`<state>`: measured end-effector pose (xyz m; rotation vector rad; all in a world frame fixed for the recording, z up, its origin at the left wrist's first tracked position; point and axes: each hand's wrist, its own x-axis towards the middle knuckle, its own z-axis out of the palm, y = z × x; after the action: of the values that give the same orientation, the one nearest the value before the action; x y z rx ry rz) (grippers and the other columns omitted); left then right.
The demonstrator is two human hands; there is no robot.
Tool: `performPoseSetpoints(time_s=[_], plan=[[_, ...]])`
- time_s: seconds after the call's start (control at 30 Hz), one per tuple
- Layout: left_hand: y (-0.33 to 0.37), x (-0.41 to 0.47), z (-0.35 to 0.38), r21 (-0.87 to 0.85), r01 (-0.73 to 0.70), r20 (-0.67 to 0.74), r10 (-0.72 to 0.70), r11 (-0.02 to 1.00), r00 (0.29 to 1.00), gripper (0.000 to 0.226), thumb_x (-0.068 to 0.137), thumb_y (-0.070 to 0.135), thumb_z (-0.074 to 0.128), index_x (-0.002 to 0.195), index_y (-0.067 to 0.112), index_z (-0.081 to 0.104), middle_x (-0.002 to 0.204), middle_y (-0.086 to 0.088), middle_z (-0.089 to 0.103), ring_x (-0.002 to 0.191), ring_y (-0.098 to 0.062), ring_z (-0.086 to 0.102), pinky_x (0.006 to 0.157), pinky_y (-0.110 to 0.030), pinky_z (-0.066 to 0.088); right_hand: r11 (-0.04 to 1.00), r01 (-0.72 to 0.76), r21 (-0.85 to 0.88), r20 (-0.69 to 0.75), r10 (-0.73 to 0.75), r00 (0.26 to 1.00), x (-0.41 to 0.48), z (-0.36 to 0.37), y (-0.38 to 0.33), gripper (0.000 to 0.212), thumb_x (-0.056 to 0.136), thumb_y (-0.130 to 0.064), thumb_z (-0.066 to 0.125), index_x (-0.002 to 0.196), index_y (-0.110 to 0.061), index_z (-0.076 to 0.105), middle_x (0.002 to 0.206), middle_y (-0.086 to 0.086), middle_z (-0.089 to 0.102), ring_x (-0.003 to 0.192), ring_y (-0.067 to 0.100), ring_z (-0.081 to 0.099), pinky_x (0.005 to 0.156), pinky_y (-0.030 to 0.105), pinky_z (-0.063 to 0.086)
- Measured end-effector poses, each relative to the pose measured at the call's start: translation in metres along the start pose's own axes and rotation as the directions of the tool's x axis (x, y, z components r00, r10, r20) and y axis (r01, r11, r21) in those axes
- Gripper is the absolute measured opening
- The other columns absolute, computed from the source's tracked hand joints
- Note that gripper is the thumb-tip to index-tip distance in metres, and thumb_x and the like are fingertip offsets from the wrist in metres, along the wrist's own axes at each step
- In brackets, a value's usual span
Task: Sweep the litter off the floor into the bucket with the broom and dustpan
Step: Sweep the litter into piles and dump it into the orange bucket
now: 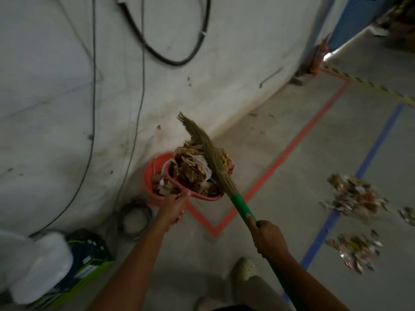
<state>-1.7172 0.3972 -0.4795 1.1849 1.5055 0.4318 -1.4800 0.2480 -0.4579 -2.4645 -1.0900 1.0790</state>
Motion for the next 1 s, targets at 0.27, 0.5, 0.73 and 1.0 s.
performPoseSetpoints(time_s=[0.27,0.5,0.73,1.0], plan=[[-0.026,0.076,-0.047,-0.120,0.158,-0.153,-0.175,0.980,0.973,0.030,0.100,0.042,0.058,0.105,0.013,0.061,0.053,-0.003,0.045,0.035,-0.010,0.037,0.037,-0.019,0.027,0.984,0.112,-0.135,0.190,-0.085,0.978,0.096,0.028,-0.085,0.056,0.099,-0.065,0.037,0.080,-0.018,0.061,0.072,0.004,0.067,0.064,0.021,0.070,0.068,0.039,0.063],[-0.044,0.172,-0.067,-0.180,0.306,-0.179,-0.337,0.935,0.924,0.048,0.097,0.050,0.059,0.127,0.013,0.055,0.048,0.002,0.049,0.033,-0.009,0.040,0.034,-0.018,0.029,0.974,0.105,-0.198,0.294,-0.043,0.955,0.195,0.044,-0.141,0.058,0.100,-0.063,0.039,0.077,-0.014,0.062,0.065,0.002,0.061,0.053,0.017,0.060,0.065,0.036,0.061],[-0.065,0.281,-0.082,-0.210,0.446,-0.077,-0.469,0.870,0.880,0.039,0.098,0.050,0.056,0.089,0.012,0.054,0.050,-0.001,0.046,0.033,-0.010,0.038,0.037,-0.018,0.028,0.972,0.004,-0.235,0.345,0.080,0.935,0.280,0.080,-0.195,0.057,0.101,-0.061,0.040,0.076,-0.013,0.058,0.061,0.000,0.060,0.045,0.013,0.056,0.048,0.024,0.051],[-0.106,0.429,-0.098,-0.188,0.664,0.067,-0.665,0.724,0.744,0.041,0.097,0.039,0.057,0.068,0.011,0.051,0.046,0.000,0.041,0.036,-0.011,0.032,0.046,-0.022,0.023,0.942,-0.105,-0.318,0.357,0.221,0.907,0.374,0.163,-0.230,0.056,0.102,-0.060,0.035,0.082,-0.013,0.059,0.080,0.007,0.068,0.068,0.020,0.068,0.074,0.038,0.063]])
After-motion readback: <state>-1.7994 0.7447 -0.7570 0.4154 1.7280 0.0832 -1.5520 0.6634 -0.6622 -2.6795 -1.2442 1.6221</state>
